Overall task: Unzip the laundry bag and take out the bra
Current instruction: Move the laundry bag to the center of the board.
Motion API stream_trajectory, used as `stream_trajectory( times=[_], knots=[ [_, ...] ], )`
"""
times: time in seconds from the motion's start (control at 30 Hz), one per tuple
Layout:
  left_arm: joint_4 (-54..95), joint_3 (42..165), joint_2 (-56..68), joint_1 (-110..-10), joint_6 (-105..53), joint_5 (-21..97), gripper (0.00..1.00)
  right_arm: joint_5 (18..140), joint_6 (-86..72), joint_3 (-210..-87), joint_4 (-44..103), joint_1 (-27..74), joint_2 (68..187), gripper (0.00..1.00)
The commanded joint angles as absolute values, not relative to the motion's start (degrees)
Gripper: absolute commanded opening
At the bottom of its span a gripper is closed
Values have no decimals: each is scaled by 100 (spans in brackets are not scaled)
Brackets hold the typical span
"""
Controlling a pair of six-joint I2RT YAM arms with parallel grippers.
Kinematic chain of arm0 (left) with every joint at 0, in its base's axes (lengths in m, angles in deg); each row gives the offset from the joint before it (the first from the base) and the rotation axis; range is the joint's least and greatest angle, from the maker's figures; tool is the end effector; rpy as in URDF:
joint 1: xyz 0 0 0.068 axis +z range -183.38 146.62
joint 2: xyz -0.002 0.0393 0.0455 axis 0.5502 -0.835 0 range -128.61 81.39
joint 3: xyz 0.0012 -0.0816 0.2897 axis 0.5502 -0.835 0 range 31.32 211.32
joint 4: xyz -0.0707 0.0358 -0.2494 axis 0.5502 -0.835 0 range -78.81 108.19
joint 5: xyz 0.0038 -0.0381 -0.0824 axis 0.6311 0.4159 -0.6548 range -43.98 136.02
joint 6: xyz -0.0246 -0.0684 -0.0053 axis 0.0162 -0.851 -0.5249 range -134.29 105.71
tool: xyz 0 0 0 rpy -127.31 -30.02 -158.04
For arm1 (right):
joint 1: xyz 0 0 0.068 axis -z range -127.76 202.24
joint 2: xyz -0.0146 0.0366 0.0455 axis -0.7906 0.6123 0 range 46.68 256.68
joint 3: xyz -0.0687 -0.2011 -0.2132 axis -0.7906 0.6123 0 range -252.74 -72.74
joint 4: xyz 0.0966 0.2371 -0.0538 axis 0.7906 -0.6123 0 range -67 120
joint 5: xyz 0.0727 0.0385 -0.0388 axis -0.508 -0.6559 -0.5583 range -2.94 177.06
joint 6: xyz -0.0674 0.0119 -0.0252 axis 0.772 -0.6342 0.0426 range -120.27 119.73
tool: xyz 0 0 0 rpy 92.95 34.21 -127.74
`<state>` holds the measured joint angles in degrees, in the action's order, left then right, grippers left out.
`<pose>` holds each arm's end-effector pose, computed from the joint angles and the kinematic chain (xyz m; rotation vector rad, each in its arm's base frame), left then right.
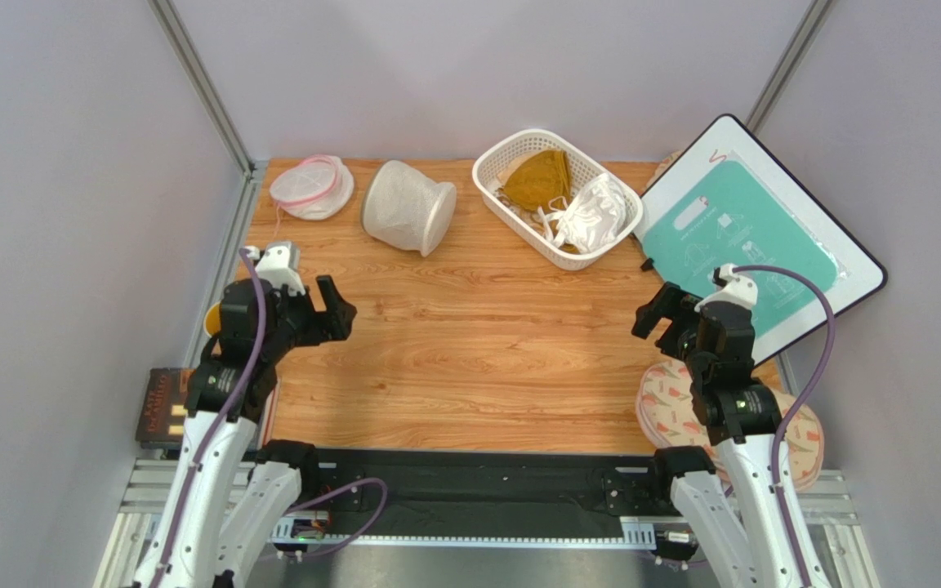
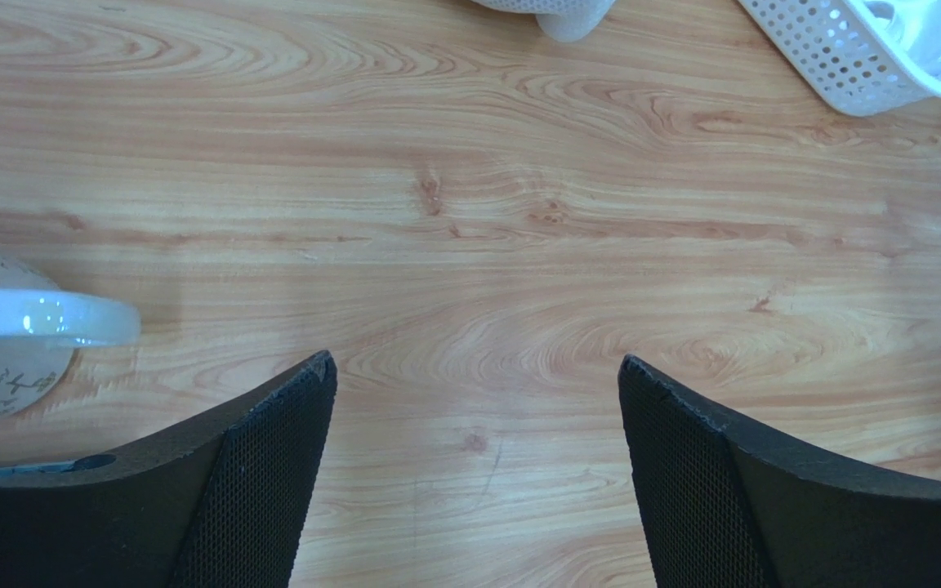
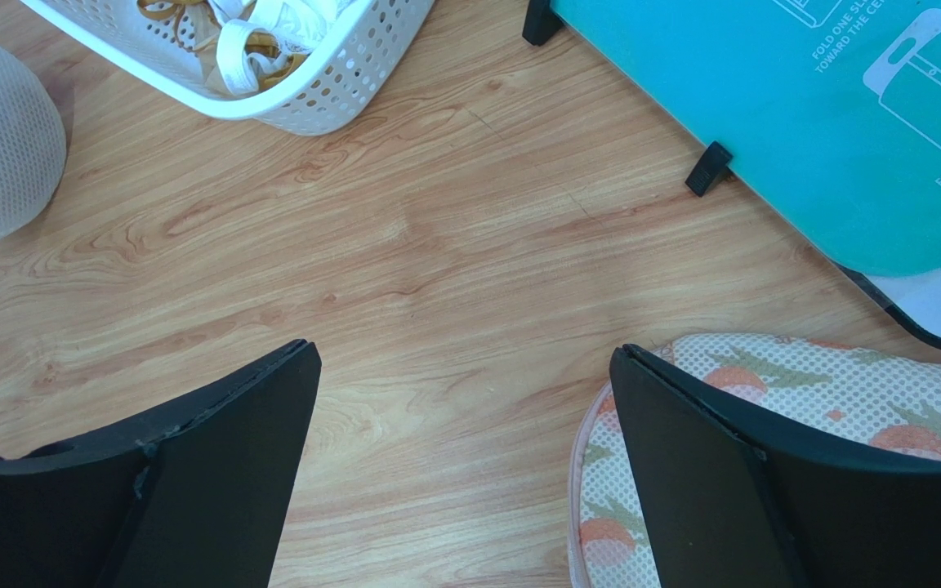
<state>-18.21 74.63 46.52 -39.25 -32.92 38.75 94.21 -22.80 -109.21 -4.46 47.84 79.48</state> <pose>0.1302 -0.0211 0.3135 -0.1519 2.0725 -0.3938 0.1300 0.0025 0.2791 0.4055 2.0678 0.1507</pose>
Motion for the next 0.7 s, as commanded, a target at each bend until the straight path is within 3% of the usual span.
stream_trajectory(
  times=[0.0, 0.1, 0.3, 0.5, 0.67],
  knots=[
    [-1503, 8420, 3939, -4190, -2950, 4037, 90, 9400, -2242, -11115, -348, 4802, 7868, 96],
    [-1512, 9263, 3245, -4568, -2677, 4321, 90, 9383, -2260, -11089, -322, 4802, 7832, 96],
    [-1232, 10635, 1427, -4806, -2642, 3670, 94, 9338, -2268, -11071, -287, 4811, 7823, 97],
    [-1371, 12032, -699, -4999, -2344, 3951, 94, 9259, -2260, -11054, -269, 4802, 7824, 96],
    [-1372, 12571, -1510, -5157, -2185, 4504, 93, 9294, -2268, -11036, -261, 4811, 7894, 96]
  ],
)
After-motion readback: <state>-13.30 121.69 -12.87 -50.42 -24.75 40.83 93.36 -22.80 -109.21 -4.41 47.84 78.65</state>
